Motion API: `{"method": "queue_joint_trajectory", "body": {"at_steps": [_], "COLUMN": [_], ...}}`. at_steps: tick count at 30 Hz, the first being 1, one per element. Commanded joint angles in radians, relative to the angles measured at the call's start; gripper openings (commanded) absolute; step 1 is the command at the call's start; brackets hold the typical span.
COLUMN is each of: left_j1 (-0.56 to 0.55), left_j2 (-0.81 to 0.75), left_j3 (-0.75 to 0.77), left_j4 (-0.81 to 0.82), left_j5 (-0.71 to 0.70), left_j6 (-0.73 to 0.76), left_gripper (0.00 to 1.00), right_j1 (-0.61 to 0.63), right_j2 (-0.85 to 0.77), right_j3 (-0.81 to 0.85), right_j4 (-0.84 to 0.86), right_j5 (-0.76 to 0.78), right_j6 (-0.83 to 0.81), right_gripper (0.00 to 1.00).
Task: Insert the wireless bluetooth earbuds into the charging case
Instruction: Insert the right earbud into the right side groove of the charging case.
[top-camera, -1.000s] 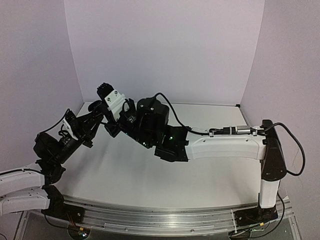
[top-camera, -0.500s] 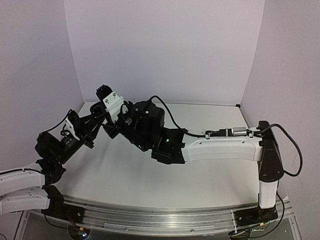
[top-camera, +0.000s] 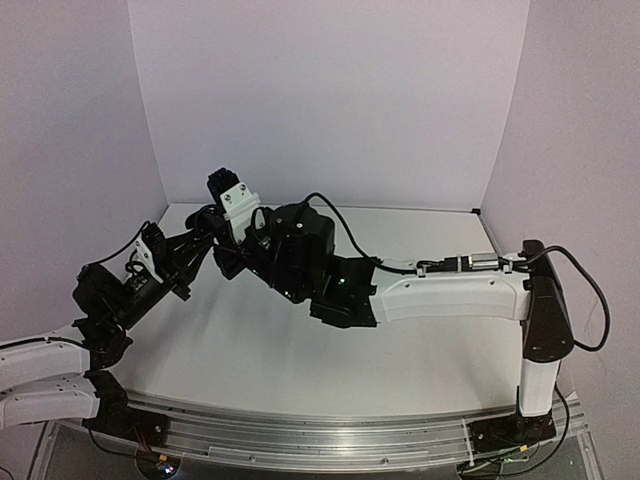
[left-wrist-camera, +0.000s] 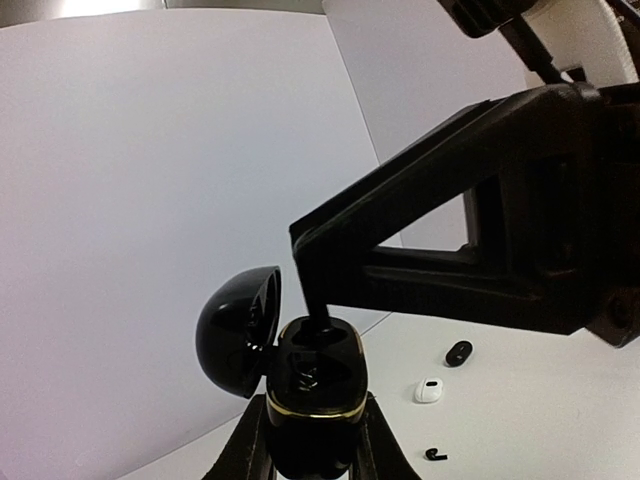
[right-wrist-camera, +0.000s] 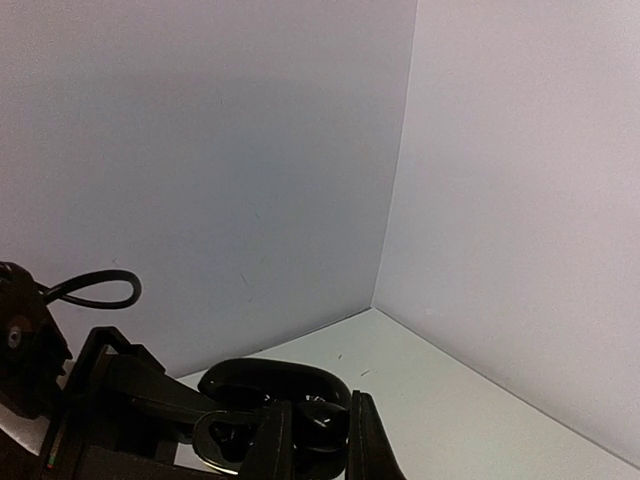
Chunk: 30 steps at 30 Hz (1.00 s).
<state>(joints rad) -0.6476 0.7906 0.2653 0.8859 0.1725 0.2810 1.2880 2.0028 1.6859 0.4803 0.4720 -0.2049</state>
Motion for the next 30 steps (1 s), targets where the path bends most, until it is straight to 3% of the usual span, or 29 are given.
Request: {"method": "queue_joint_trajectory", "body": {"at_steps": [1,10,22,30], "left_j1": [0.010,0.009,0.009,0.009], "left_j2": [-0.010,-0.016,-0.017,-0.018], "left_j3": [0.061,0.060,0.060,0.059], "left_j4": [0.083,0.087,0.079,0.078], "left_j5": [-0.065,-0.043,-0.028,-0.029], "left_j6": [-0.007,-0.015,-0.027,-0.029], "left_gripper": [0.00,0.00,0.00,0.00], "right_j1": [0.005,0.002,-0.030,-0.044], "right_j2": [-0.071,-0.064,-0.034,0.004], "right_j3": [-0.037,-0.013,0.127,0.134], "right_j4": [-0.063,-0.062,-0.011,-0.010], "right_j5": [-0.074,-0.055,-0.165,-0.165], "right_j6": [0.074,0.046,-0.018,-0.018], "right_gripper": [0.00,0.00,0.00,0.00]}}
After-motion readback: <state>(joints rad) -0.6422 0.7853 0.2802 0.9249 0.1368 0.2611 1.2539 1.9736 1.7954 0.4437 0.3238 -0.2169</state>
